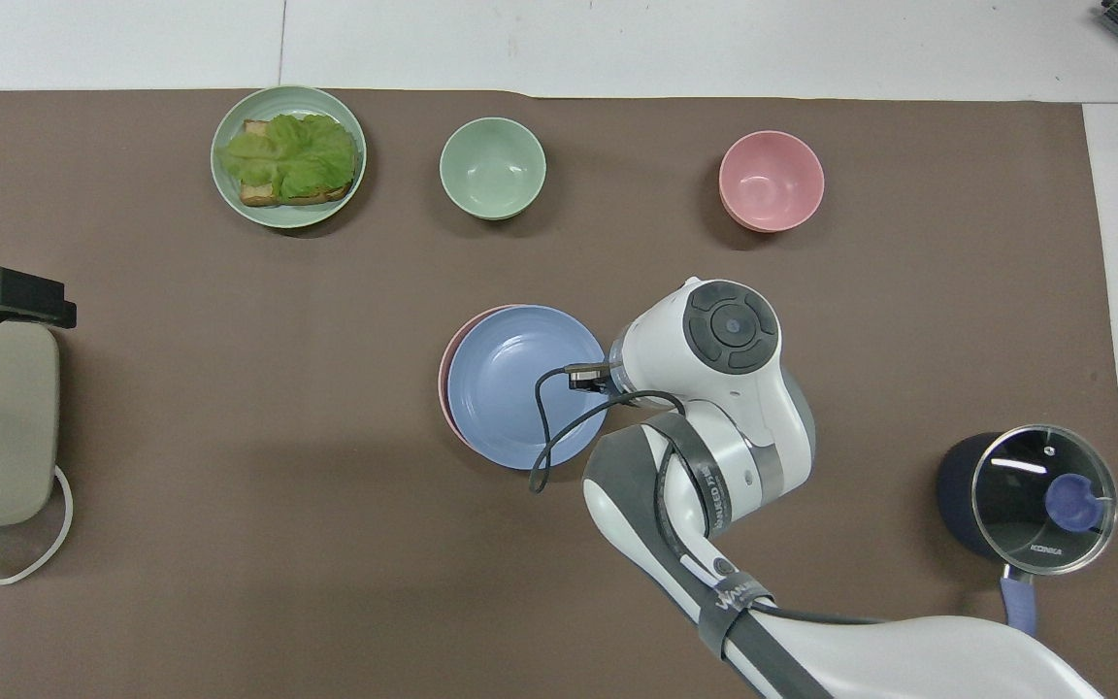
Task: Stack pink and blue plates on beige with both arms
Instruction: 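Lower the blue plate onto the pink plate and open the right gripper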
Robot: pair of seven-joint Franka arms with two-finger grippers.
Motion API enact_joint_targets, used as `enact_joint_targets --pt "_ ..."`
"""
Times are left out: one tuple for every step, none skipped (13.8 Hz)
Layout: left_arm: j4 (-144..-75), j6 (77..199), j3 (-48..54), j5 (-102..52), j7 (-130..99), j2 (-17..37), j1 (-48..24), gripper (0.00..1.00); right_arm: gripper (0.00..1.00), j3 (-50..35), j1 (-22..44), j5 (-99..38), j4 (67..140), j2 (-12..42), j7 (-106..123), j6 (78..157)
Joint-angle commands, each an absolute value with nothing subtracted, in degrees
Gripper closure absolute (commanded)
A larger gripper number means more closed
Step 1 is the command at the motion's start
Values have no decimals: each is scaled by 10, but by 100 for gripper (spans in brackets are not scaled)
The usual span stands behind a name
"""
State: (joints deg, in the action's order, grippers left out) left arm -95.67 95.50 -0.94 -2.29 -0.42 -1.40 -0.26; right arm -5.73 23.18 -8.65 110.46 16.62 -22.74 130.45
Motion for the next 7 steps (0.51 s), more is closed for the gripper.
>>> enact_joint_targets --pt "-951 943 -15 -14 1 -17 -10 0 97 -57 228 -100 1114 165 -228 1313" --pt "-951 943 -15 -14 1 -17 -10 0 97 -57 228 -100 1114 165 -228 1313" --pt "-951 943 -15 -14 1 -17 -10 0 97 -57 228 -100 1114 166 -228 1313" --pt "-951 942 -16 -14 1 -17 -10 0 96 -57 228 -100 1114 169 -229 1314" --pt "-951 941 -16 -14 1 -17 -10 0 93 -57 228 -100 1114 169 -229 1313" --pt "-951 944 -16 -14 1 -17 -10 0 89 -57 228 -100 1114 169 -229 1313" --pt "-951 943 -15 -14 1 -17 -10 0 87 -57 228 -100 1115 170 -230 1313"
